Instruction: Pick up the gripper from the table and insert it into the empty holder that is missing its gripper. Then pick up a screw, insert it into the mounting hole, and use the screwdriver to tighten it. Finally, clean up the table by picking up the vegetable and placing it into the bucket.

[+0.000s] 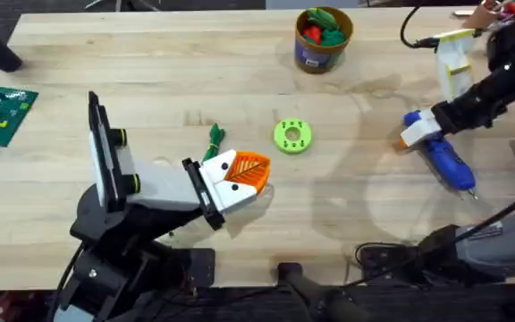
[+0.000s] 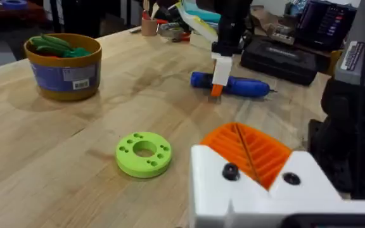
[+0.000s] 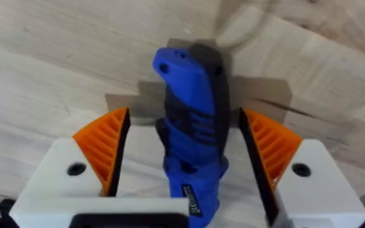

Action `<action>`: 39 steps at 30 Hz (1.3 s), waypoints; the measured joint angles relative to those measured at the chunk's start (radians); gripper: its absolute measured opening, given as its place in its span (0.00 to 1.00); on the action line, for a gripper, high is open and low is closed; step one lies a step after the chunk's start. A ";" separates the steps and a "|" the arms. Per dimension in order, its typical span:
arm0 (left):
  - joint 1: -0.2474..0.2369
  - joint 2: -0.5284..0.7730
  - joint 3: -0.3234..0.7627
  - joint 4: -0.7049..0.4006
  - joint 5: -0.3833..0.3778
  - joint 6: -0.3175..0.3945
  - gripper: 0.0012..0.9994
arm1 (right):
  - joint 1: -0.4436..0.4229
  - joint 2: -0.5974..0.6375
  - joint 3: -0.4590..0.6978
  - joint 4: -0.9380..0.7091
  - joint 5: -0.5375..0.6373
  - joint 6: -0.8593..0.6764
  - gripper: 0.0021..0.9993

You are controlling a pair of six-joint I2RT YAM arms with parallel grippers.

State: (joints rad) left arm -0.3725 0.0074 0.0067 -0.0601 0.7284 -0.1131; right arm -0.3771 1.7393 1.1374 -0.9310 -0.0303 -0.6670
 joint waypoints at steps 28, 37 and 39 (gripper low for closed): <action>0.000 0.000 0.000 0.000 -0.011 0.000 0.01 | -0.005 -0.008 -0.031 0.101 0.036 0.031 0.03; 0.000 0.000 0.000 0.000 -0.011 0.000 0.01 | -0.005 -0.008 -0.011 0.083 0.028 0.171 0.03; 0.000 0.000 0.000 0.000 -0.011 0.000 0.01 | -0.005 -0.012 0.013 0.084 0.025 0.206 0.03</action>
State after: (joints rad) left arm -0.3725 0.0074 0.0067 -0.0597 0.7170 -0.1131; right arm -0.3817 1.7271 1.1506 -0.8474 -0.0049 -0.4607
